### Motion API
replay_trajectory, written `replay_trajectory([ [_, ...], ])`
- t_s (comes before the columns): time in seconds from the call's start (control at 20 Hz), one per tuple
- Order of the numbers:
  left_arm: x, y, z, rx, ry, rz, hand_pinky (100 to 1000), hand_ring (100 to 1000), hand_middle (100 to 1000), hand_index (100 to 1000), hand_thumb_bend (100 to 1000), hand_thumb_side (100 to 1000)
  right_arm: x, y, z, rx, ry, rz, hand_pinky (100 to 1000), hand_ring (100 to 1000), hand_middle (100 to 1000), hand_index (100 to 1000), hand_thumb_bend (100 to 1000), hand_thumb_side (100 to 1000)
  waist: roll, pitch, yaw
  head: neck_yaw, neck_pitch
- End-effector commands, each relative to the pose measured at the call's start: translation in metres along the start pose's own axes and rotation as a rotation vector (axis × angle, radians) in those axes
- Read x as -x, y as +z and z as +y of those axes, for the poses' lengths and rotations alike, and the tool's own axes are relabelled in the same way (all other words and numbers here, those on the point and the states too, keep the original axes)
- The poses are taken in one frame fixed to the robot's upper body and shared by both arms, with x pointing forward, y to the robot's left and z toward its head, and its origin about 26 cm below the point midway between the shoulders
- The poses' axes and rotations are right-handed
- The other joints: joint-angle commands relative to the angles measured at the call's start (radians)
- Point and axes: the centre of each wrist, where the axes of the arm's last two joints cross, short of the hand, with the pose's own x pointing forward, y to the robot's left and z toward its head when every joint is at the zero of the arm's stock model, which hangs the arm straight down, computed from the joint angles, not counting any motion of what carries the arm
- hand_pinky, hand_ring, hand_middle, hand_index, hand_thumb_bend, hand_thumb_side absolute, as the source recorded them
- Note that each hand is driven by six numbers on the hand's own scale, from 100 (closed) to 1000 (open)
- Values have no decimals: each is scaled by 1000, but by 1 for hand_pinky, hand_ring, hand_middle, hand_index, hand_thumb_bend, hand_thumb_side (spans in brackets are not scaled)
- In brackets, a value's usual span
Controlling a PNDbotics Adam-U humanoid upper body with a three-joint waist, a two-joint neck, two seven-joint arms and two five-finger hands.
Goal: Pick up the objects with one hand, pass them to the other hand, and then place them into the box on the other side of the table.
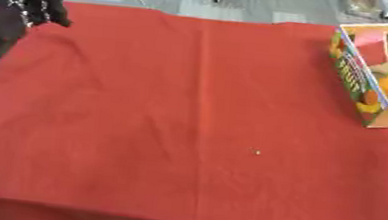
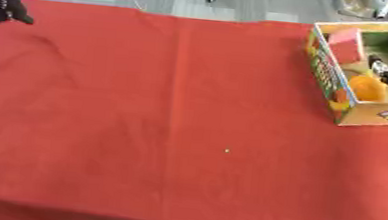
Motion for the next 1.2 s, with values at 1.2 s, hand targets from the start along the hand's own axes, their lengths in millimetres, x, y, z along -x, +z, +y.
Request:
replay_trajectory([
  [1.2, 12, 11, -69, -616, -36, -140, 721, 608, 572, 720, 352, 846, -130, 146, 29, 531, -1002, -433, 754, 876, 520, 807, 100, 680, -30, 7, -29, 29, -2],
])
